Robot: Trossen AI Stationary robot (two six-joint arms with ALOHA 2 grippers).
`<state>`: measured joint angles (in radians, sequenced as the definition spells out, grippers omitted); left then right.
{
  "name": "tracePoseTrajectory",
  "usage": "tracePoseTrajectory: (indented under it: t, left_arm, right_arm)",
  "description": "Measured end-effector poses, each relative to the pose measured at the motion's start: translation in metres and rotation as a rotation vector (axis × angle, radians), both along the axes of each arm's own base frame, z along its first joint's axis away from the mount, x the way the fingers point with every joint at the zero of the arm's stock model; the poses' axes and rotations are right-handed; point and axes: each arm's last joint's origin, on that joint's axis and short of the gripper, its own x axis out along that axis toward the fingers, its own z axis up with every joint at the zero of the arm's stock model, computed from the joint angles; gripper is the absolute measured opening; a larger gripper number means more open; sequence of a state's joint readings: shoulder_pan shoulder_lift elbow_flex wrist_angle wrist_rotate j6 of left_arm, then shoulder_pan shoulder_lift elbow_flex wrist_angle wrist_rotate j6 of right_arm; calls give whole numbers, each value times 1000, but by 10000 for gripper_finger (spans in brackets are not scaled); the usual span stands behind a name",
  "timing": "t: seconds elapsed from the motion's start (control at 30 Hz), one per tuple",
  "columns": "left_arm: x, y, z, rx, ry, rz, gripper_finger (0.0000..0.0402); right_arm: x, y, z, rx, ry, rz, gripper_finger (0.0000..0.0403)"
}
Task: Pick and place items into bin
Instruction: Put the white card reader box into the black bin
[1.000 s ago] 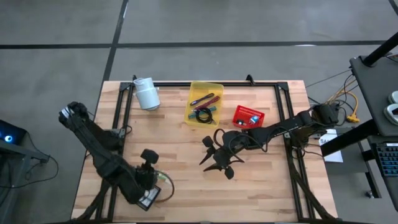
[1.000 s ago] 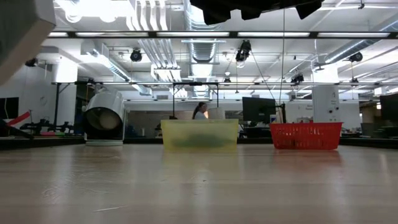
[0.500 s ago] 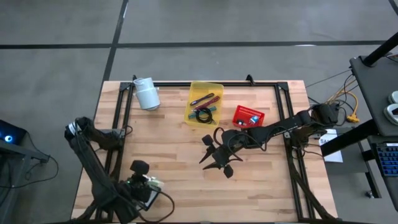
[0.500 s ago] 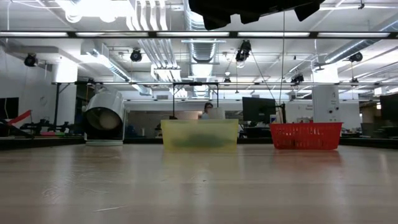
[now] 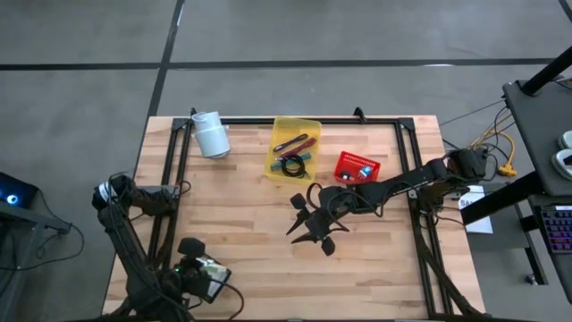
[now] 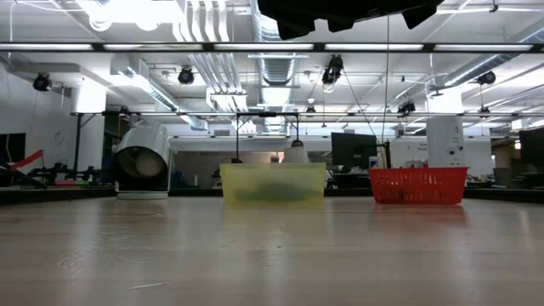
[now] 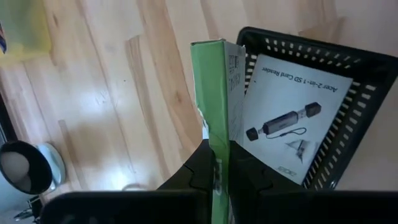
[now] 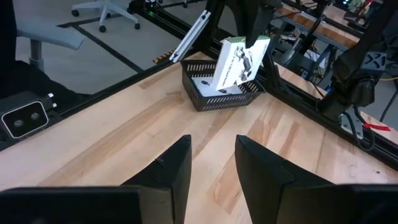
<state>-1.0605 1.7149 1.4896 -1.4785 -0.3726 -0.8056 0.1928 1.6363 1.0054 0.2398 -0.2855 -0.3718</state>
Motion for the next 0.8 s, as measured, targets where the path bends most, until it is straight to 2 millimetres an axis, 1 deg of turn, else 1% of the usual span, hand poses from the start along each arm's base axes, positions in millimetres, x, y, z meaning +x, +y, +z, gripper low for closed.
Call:
tracePoseTrajectory:
  t: [0.17, 0.37, 0.53, 0.67, 0.8]
  left_arm:
    - [-2, -1, -2, 26, 25, -83, 11]
    - [-6, -3, -5, 33, 33, -128, 11]
    - [-7, -6, -6, 24, 33, -172, 11]
    - [-5, -7, -6, 10, 16, -169, 14]
    - [-4, -7, -6, -3, 3, -122, 35]
  right_arm:
    - [0, 0, 0, -1, -2, 0, 107]
    - [0, 0, 0, 9, 2, -4, 109]
    - [0, 0, 0, 10, 1, -4, 103]
    - [0, 0, 1, 12, -2, -4, 100]
    - [0, 0, 1, 13, -5, -5, 102]
